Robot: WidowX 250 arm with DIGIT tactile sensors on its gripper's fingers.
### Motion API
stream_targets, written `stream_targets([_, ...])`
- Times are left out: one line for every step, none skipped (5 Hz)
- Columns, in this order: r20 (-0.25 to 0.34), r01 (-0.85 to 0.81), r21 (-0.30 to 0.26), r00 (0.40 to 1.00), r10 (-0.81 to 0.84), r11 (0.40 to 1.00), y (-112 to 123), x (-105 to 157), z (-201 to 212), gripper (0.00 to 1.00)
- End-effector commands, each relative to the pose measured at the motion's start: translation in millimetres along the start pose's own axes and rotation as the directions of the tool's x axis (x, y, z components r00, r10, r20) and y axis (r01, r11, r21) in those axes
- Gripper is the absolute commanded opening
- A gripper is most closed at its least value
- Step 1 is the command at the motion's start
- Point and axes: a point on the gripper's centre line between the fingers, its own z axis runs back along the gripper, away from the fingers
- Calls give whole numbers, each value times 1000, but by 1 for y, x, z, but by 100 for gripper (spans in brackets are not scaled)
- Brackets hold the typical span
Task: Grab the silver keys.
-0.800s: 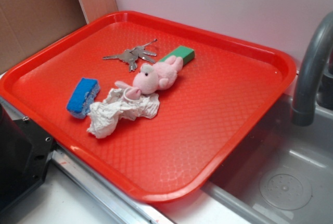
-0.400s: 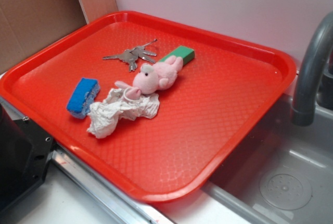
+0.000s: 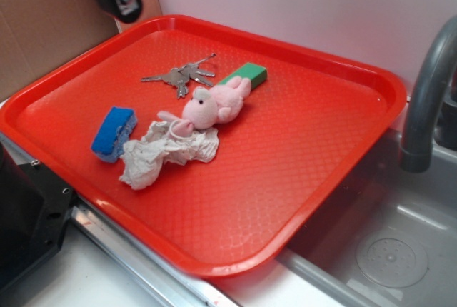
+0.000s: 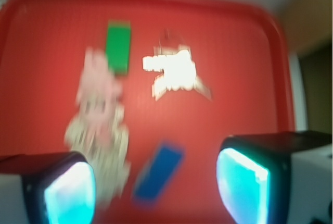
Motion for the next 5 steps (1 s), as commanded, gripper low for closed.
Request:
stream_targets([103, 164, 126, 979, -178, 978, 13, 52, -78, 100])
stream_targets([87, 251, 122, 961, -262, 960, 18, 57, -103, 100])
stream_targets([34, 305, 128, 949, -312, 944, 10, 54, -121, 100])
stream_targets([4, 306, 149, 951, -310, 940, 15, 53, -131, 100])
stream_targets([-8, 266, 136, 964, -268, 954, 28, 59, -135, 88])
